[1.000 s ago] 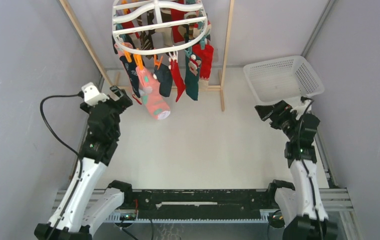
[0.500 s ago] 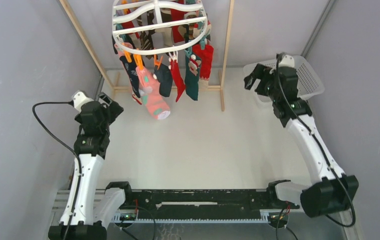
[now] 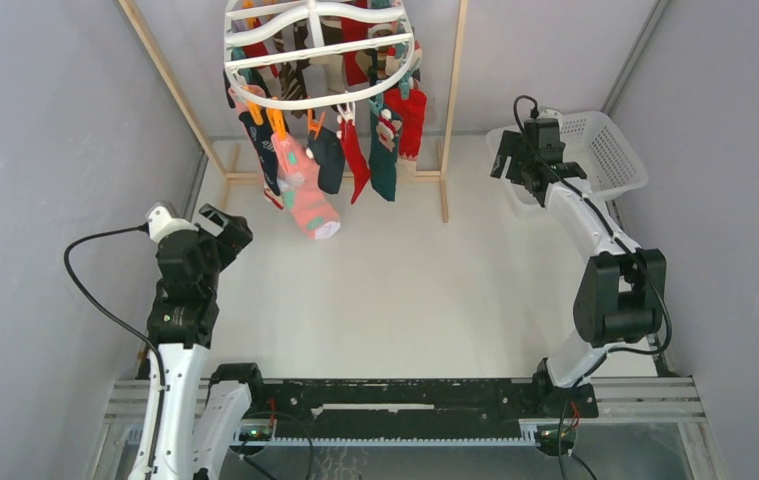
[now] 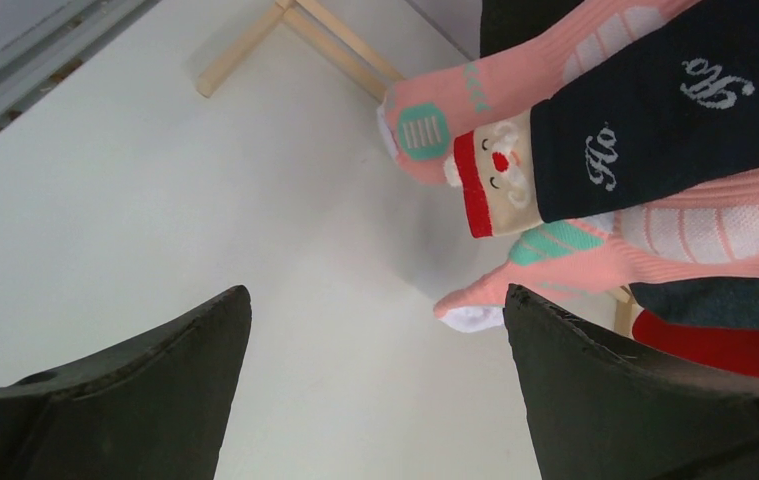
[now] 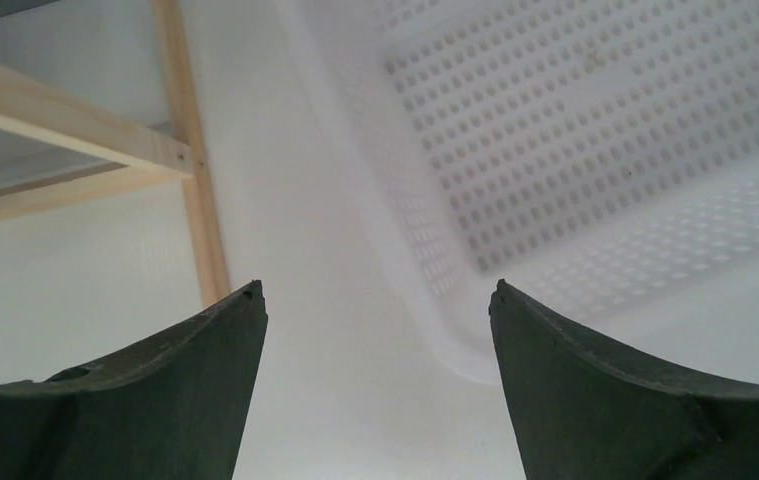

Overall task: Remove the socks clipped to the hanger
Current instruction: Move the bin to the center of the board.

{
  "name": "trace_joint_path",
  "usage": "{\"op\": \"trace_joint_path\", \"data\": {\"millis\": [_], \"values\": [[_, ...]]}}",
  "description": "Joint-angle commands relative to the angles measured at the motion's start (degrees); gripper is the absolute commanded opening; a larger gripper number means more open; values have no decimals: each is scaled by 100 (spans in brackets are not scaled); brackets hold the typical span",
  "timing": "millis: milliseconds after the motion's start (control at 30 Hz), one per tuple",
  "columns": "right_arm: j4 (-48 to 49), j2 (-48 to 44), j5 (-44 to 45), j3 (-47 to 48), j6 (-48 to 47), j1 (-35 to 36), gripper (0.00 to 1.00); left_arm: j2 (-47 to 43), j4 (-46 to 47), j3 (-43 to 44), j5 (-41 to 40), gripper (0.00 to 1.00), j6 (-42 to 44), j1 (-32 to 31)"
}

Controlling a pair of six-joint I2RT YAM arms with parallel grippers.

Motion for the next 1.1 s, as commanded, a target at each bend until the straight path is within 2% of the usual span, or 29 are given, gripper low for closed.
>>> {"op": "trace_joint_path", "data": {"millis": [0, 733, 900, 1067], "values": [[216, 261, 220, 422, -258, 94, 88, -17, -21, -68, 344, 100, -123, 47], [341, 1581, 306, 387, -231, 87, 87, -13, -238, -3, 475, 100, 17, 42], [144, 1635, 440, 388, -164, 173, 75, -50, -250, -20, 466, 100, 22, 44], [1, 1472, 642, 213, -143, 320, 54, -136, -282, -34, 423, 100, 26, 44]]}}
